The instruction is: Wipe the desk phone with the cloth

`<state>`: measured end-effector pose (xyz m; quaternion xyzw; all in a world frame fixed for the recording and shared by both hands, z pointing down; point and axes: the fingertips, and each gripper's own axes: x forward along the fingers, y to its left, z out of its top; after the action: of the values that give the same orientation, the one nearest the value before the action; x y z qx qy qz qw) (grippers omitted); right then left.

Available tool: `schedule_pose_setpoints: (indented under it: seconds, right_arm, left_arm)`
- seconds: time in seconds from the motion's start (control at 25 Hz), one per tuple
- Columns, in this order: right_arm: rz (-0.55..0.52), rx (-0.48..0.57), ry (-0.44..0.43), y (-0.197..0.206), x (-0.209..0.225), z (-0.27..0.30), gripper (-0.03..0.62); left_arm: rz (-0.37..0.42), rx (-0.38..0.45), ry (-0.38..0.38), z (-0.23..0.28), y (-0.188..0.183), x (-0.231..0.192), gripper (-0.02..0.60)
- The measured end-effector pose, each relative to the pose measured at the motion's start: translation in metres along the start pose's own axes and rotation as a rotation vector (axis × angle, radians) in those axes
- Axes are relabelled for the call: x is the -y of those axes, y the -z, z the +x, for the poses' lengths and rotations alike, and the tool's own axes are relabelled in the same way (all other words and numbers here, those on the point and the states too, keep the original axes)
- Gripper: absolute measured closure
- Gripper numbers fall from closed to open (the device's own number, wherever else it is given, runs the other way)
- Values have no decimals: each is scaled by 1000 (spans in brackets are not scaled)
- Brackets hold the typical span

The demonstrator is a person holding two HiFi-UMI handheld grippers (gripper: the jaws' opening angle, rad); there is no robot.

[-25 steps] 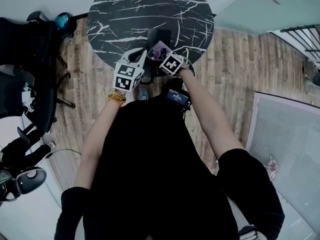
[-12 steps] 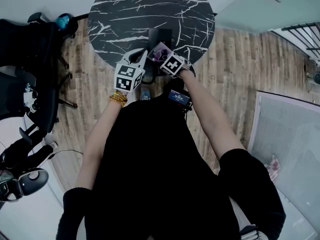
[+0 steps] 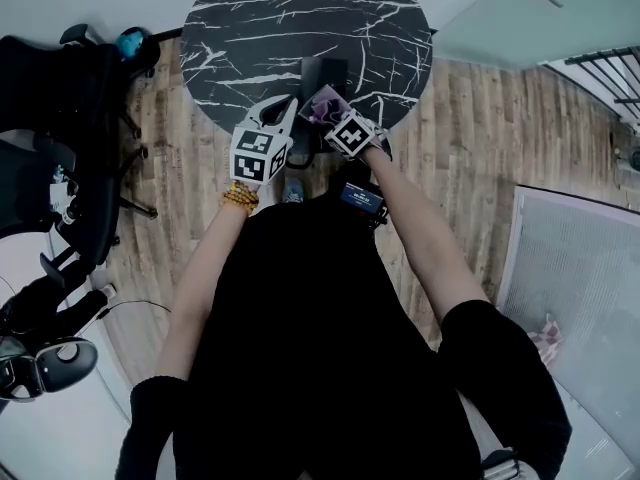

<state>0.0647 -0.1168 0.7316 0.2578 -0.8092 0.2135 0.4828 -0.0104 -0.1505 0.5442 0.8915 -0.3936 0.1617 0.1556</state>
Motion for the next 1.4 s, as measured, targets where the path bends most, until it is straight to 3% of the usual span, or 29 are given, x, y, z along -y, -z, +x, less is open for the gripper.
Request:
schedule_pose_setpoints:
  seconds: [0.12, 0.28, 0.4, 0.6, 0.8, 1.04, 1.4]
  right_arm:
    - [38, 49, 15, -5, -6, -9, 539]
    - [187, 282, 48, -34, 5, -42, 539]
    - [271, 454, 134, -57, 15, -81, 539]
    - [329, 708, 280, -88, 14, -157, 539]
    - [304, 909, 404, -109, -17, -214, 539]
    - [153, 965, 545, -119, -58, -244, 539]
    - [221, 1034, 603, -110, -64, -262, 540]
  left_arm:
    - [-6, 13, -6, -5, -1, 1, 569]
    - [-16, 47, -22, -11, -9, -2, 569]
    - [-7, 94, -62, -24, -21, -11, 569]
    - [43, 178, -106, -41, -41, -8, 569]
    - [115, 229, -120, -50, -49, 10, 569]
    - [208, 294, -121, -63, -61, 29, 569]
    - [289, 346, -113, -79, -67, 45, 569]
